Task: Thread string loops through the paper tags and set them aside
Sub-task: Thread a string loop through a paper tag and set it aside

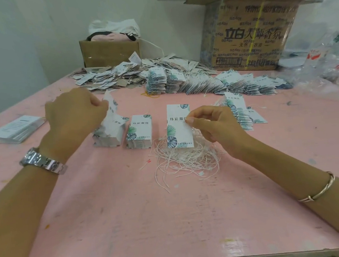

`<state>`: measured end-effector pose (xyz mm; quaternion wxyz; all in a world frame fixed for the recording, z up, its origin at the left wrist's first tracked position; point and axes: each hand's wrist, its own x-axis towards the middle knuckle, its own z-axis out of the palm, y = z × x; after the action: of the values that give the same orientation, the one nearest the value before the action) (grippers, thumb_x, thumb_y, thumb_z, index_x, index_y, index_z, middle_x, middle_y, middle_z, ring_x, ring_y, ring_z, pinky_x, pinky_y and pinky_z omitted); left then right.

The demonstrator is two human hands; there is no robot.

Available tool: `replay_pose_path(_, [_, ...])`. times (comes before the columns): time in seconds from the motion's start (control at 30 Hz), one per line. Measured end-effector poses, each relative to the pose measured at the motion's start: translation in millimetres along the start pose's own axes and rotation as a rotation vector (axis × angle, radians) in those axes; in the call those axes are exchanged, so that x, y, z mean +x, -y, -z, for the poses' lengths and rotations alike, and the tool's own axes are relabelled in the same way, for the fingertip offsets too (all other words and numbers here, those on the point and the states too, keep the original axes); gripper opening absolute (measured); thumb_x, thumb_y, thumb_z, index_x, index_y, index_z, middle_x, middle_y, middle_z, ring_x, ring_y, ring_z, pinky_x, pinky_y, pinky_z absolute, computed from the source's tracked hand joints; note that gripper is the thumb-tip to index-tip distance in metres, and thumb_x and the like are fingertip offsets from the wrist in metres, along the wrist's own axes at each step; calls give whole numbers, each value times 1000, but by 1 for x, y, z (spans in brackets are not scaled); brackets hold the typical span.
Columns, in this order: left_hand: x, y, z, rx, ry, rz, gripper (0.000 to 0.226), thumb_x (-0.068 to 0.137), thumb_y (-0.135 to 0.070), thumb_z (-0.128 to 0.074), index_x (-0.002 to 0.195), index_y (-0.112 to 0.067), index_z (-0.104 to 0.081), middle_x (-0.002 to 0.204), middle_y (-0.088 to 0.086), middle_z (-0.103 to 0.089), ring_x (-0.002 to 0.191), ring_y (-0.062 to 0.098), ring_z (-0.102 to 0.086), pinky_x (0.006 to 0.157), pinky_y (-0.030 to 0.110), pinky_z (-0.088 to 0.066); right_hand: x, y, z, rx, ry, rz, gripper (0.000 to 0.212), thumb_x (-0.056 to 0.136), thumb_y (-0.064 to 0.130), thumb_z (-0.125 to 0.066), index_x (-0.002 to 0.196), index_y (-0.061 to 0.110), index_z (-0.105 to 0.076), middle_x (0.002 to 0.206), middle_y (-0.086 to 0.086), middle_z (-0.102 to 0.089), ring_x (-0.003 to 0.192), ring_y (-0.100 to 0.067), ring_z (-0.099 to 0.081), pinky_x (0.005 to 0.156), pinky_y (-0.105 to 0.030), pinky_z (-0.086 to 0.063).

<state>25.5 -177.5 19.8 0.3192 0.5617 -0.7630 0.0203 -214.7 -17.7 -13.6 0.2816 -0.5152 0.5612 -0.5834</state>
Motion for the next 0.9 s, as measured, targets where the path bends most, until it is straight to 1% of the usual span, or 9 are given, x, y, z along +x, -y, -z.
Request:
replay_pose_path(0.1, [-8,-13,7,-374,-82,-56,25,92,-46,-58,81,-24,-63,72,-10,-65,69,11,-56,74,33,-43,0,0,1,-81,-86,35,6,88,4,-69,83,7,-70,71,10,-68,35,-5,-34,39,-13,-30])
replay_pose_path(0.2, [-22,-32,5,-839,64,-99,20,93,-42,-63,81,-27,-66,71,-10,-66,60,0,-55,58,19,-43,0,1,1,-138,-129,71,9,88,8,-71,81,12,-72,82,5,-71,36,-3,-37,40,-12,-32])
replay_pose_path(0.3, [-35,-48,-2,-1057,205,-81,15,91,-35,-67,80,-26,-68,73,-9,-72,65,1,-60,59,12,-46,-1,3,1,-110,-104,132,8,89,9,-70,82,14,-72,73,13,-69,37,-4,-36,40,-13,-31])
replay_pose_path(0.4, [-45,-56,-13,-1091,301,-62,13,87,-36,-70,83,-25,-69,86,1,-75,72,15,-61,68,28,-49,-4,5,-1,-57,-56,209,6,89,11,-70,86,15,-72,67,7,-65,38,-9,-32,40,-17,-28])
replay_pose_path(0.5, [-53,-59,-22,-1009,276,-97,16,87,-41,-69,82,-25,-67,82,-2,-72,57,4,-51,57,20,-40,-8,9,-4,-26,-17,260,6,89,13,-69,87,18,-72,64,-27,-53,40,-16,-26,41,-19,-23])
replay_pose_path(0.53, [-55,-60,-24,-971,259,-110,18,88,-43,-68,81,-26,-66,77,-8,-69,50,1,-46,54,20,-37,-9,9,-5,-32,-3,271,7,89,12,-69,88,17,-72,60,-28,-49,40,-17,-24,41,-20,-22])
replay_pose_path(0.67, [-62,-62,-29,-889,242,-141,24,89,-48,-65,76,-28,-62,60,-25,-61,40,2,-40,47,17,-32,-13,8,-8,-75,42,289,6,91,9,-67,90,14,-70,45,8,-43,38,-11,-23,42,-22,-18])
replay_pose_path(0.77, [-64,-64,-30,-897,245,-141,24,88,-48,-66,77,-27,-63,60,-27,-61,42,0,-41,51,28,-41,-14,7,-9,-97,42,293,5,91,10,-67,90,13,-70,45,5,-41,39,-16,-22,43,-27,-16])
replay_pose_path(0.9, [-67,-66,-29,-957,284,-118,23,87,-44,-68,78,-24,-64,62,-19,-63,48,-1,-48,53,31,-45,-14,8,-9,-121,37,298,3,91,11,-67,90,13,-70,47,-5,-38,41,-20,-21,43,-28,-16])
